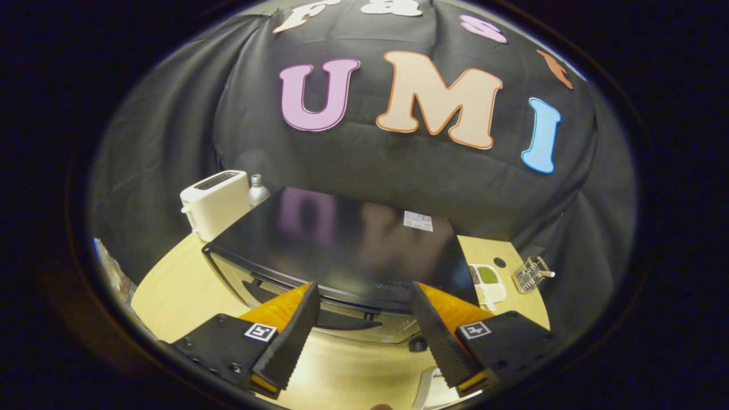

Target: Open the toaster oven, put the food inside, and close the toaster oven door.

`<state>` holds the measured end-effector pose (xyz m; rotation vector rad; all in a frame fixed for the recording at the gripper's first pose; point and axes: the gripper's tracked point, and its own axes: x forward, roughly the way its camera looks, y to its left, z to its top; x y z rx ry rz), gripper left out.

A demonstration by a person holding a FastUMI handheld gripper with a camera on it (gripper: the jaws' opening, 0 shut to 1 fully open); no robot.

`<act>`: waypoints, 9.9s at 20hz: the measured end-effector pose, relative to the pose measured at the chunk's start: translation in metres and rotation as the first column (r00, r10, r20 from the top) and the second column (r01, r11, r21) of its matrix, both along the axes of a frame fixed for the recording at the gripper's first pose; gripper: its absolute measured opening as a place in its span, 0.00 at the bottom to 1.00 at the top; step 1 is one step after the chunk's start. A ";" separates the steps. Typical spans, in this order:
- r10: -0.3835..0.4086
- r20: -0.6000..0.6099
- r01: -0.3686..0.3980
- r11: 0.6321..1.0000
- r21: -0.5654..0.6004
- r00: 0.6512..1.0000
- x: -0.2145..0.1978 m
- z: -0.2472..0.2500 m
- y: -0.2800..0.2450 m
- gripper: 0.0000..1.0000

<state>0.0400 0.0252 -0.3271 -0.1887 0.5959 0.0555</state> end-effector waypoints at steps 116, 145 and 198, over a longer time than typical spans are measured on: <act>-0.087 -0.457 0.435 0.503 0.747 0.885 -0.140 -0.033 -0.111 0.35; -0.187 -0.370 0.407 0.231 0.884 0.910 -0.013 -0.091 0.037 0.35; -0.324 -0.220 0.390 0.800 0.456 0.920 -0.005 -0.118 -0.011 0.99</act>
